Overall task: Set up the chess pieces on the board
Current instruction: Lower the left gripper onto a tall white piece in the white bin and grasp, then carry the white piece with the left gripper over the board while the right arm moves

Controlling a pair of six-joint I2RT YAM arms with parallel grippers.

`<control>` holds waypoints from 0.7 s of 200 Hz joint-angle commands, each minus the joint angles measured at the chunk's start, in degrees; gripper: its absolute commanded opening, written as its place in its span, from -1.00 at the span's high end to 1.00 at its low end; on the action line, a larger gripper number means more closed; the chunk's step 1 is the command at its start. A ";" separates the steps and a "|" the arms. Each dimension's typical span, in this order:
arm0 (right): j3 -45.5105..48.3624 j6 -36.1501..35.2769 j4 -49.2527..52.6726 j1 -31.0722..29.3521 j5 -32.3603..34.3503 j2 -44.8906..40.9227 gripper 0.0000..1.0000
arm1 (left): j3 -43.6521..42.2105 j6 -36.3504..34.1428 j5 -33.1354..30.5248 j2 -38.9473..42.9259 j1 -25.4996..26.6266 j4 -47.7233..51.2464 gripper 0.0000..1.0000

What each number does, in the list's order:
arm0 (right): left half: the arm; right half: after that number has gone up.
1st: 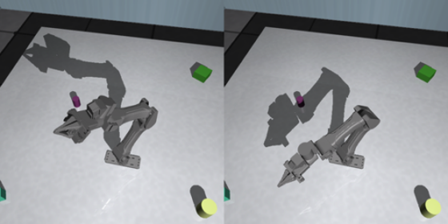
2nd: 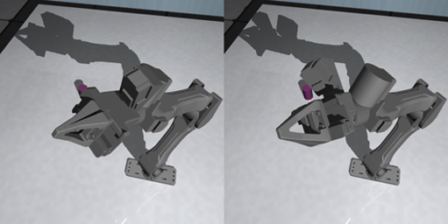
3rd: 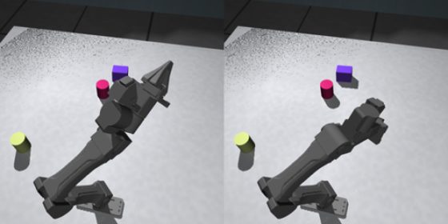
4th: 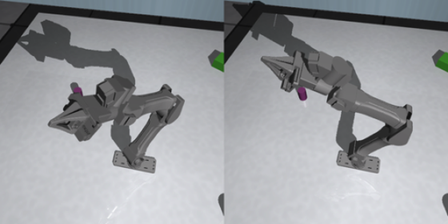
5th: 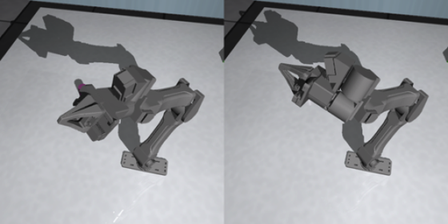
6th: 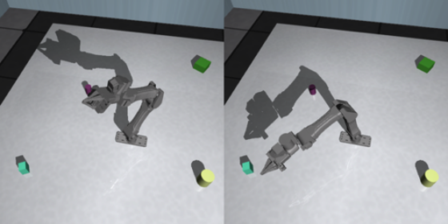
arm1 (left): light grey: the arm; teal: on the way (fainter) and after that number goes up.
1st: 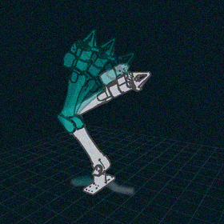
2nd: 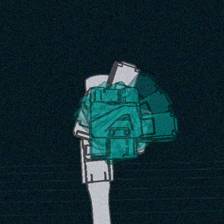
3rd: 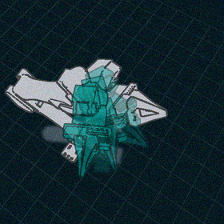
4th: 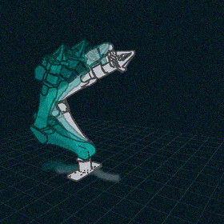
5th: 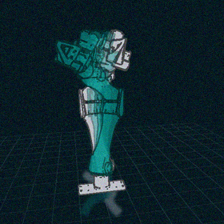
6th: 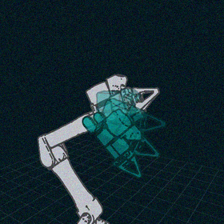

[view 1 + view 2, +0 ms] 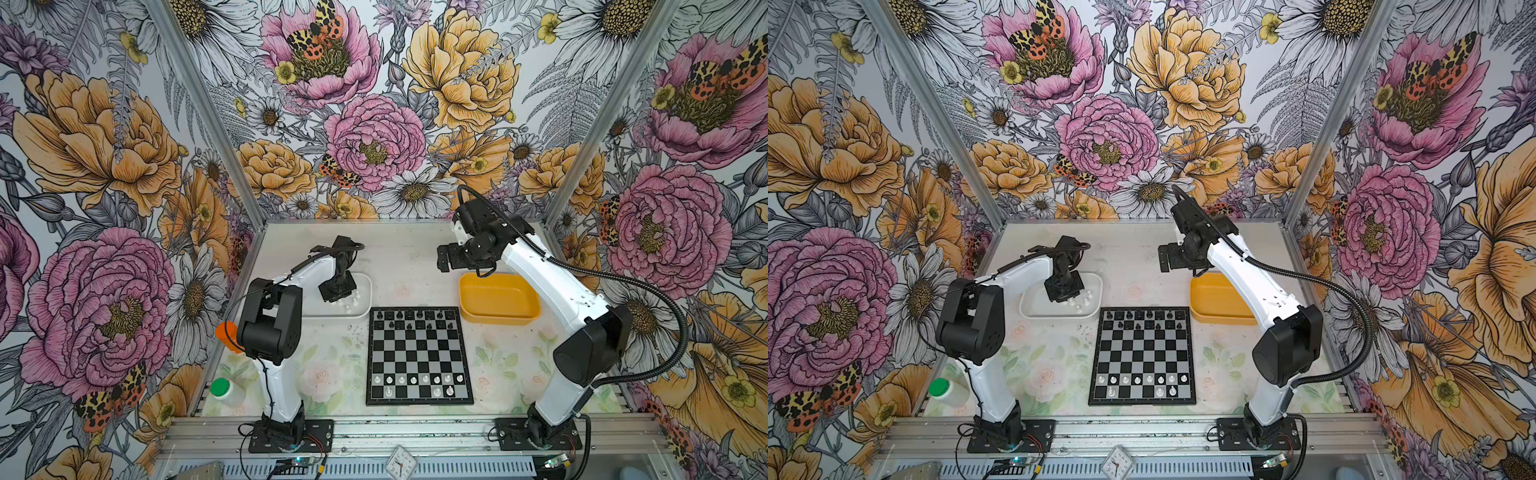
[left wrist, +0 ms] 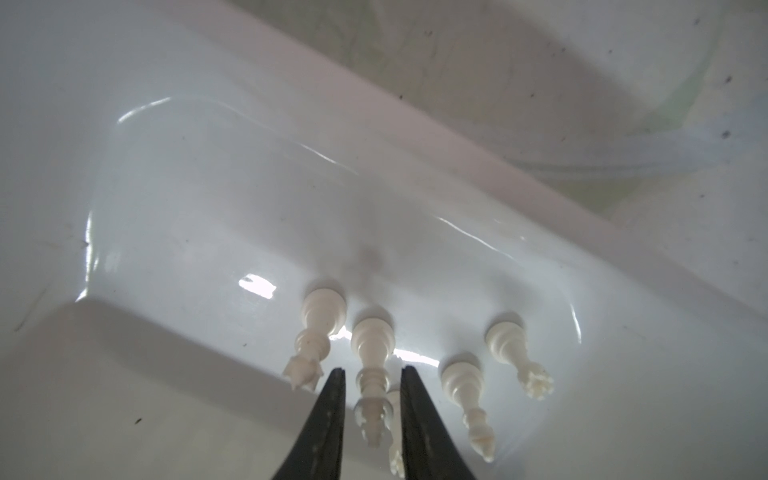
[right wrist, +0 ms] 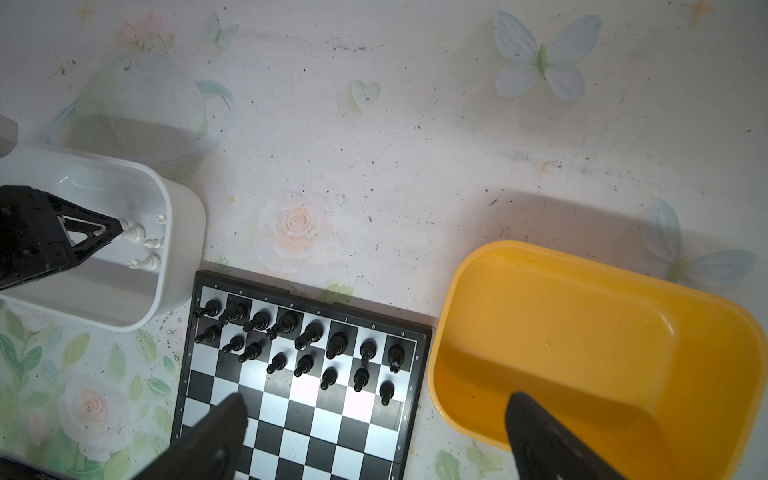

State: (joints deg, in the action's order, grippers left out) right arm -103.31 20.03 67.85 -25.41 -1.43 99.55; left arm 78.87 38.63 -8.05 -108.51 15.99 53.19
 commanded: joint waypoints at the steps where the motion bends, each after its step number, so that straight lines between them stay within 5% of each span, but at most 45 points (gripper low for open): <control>1: 0.44 -0.08 -0.62 0.36 -0.60 -2.42 -0.98 | 0.20 -0.53 -0.09 -0.43 -0.43 -0.16 0.53; 140: 2.88 1.25 -0.73 0.36 -0.68 -4.32 -0.97 | -0.38 -1.80 0.23 0.51 0.01 -0.06 0.76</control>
State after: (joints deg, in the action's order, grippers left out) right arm -100.97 20.29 67.85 -25.41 -1.80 98.02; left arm 78.85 37.56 -8.05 -108.51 16.01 53.19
